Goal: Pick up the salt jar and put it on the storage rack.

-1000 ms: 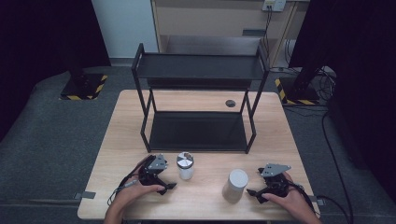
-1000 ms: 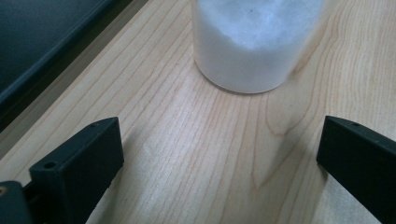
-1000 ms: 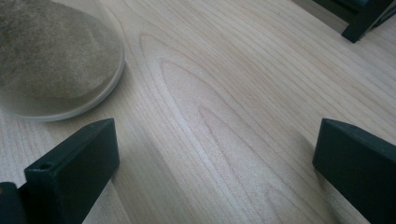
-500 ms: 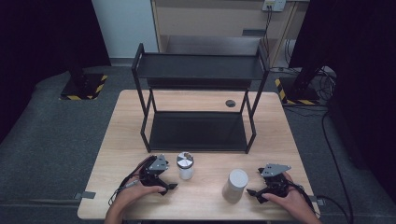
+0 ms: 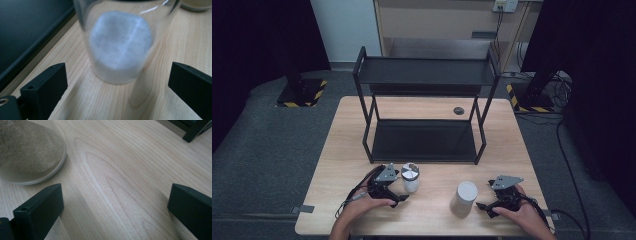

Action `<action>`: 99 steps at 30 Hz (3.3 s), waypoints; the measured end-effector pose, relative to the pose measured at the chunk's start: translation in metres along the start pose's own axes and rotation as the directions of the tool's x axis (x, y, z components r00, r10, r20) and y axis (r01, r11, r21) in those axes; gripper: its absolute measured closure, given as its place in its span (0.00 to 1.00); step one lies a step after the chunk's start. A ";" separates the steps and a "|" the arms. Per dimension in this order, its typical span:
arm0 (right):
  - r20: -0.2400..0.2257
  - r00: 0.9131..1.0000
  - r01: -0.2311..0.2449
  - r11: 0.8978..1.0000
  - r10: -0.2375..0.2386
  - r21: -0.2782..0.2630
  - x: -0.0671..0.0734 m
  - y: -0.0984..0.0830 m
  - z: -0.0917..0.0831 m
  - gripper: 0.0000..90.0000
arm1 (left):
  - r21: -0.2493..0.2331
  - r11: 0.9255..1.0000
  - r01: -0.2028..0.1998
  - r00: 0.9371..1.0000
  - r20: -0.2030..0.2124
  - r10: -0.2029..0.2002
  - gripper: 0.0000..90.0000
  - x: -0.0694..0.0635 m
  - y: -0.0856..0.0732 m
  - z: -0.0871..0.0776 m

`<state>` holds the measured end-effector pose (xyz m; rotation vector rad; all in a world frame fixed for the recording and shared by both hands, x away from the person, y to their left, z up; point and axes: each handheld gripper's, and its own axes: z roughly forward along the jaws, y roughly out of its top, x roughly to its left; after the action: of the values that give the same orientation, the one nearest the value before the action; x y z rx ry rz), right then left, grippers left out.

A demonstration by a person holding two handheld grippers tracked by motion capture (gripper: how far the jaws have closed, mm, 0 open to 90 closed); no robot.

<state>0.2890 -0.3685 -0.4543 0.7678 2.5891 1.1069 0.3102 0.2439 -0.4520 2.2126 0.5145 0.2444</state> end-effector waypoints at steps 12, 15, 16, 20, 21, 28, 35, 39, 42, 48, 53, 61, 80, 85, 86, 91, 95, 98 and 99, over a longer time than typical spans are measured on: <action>0.000 1.000 0.000 1.000 0.000 0.000 0.000 0.000 0.000 0.01 | -0.050 0.999 0.016 1.000 -0.005 -0.016 0.01 -0.002 0.000 0.008; 0.001 1.000 -0.001 1.000 0.001 0.000 0.000 0.000 0.000 0.01 | -0.052 0.998 0.019 1.000 -0.008 -0.019 0.02 -0.004 0.001 0.012; 0.002 1.000 -0.001 1.000 0.001 0.000 0.000 0.000 0.000 0.01 | -0.052 0.999 0.017 1.000 -0.008 -0.017 0.02 -0.004 0.002 0.013; 0.002 1.000 -0.001 1.000 0.001 0.000 0.000 0.000 0.000 0.01 | -0.049 0.999 0.017 1.000 -0.001 -0.017 0.02 -0.004 0.003 0.017; 0.002 1.000 -0.001 1.000 0.001 0.000 0.000 0.000 0.000 0.01 | -0.051 0.999 0.017 1.000 -0.002 -0.017 0.02 -0.005 0.003 0.018; 0.003 1.000 -0.002 1.000 0.002 -0.001 0.001 0.000 0.000 0.01 | -0.075 0.997 0.033 0.999 -0.002 -0.033 0.07 -0.003 0.001 0.018; 0.003 1.000 -0.004 1.000 0.004 0.000 0.001 0.000 0.000 0.01 | -0.106 0.994 0.035 0.999 -0.009 -0.036 0.13 -0.003 0.000 0.017; 0.004 1.000 -0.004 1.000 0.004 -0.001 0.001 0.000 0.000 0.01 | -0.109 0.994 0.026 1.000 -0.007 -0.027 0.16 -0.003 0.002 0.018; 0.004 1.000 -0.004 1.000 0.004 -0.001 0.001 0.000 0.000 0.01 | -0.107 0.994 0.023 1.000 -0.009 -0.024 0.17 -0.003 0.003 0.018; 0.004 1.000 -0.004 1.000 0.004 -0.001 0.001 0.000 0.000 0.01 | -0.110 0.994 0.023 1.000 -0.006 -0.024 0.22 -0.003 0.003 0.020; 0.004 1.000 -0.004 1.000 0.004 -0.001 0.001 0.000 0.000 0.01 | -0.112 0.994 0.015 1.000 -0.011 -0.016 0.23 -0.003 0.004 0.020; 0.005 1.000 -0.005 1.000 0.005 -0.001 0.001 0.000 0.000 0.01 | -0.109 0.994 0.012 1.000 -0.012 -0.013 0.27 -0.003 0.004 0.021; 0.006 1.000 -0.007 1.000 0.007 -0.001 0.002 0.000 0.000 0.01 | -0.093 0.996 0.006 1.000 -0.002 -0.006 0.33 0.001 0.008 0.020; 0.007 1.000 -0.007 1.000 0.007 -0.001 0.002 0.000 0.000 0.01 | -0.095 0.995 0.000 1.000 0.000 0.000 0.33 0.002 0.008 0.017; 0.006 1.000 -0.007 1.000 0.007 -0.001 0.002 0.000 0.000 0.01 | -0.102 0.995 0.005 1.000 0.004 -0.005 0.33 0.003 0.008 0.016; 0.006 1.000 -0.006 1.000 0.006 -0.001 0.002 0.000 0.000 0.02 | -0.093 0.996 -0.016 1.000 0.022 0.019 0.33 0.004 0.012 0.011; 0.006 1.000 -0.006 1.000 0.006 -0.001 0.002 0.000 0.000 0.01 | -0.078 0.996 -0.032 0.998 0.043 0.035 0.33 0.005 0.017 0.010; 0.007 1.000 -0.006 1.000 0.006 -0.001 0.002 0.000 0.000 0.01 | -0.066 0.997 -0.043 0.998 0.050 0.046 0.33 0.004 0.020 0.007; 0.006 1.000 -0.007 1.000 0.007 -0.001 0.002 0.000 0.000 0.02 | -0.064 0.997 -0.043 0.998 0.053 0.046 0.33 0.004 0.021 0.006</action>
<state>0.2873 -0.3680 -0.4544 0.7789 2.5824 1.1057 0.3216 0.2301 -0.4395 2.1651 0.4229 0.2202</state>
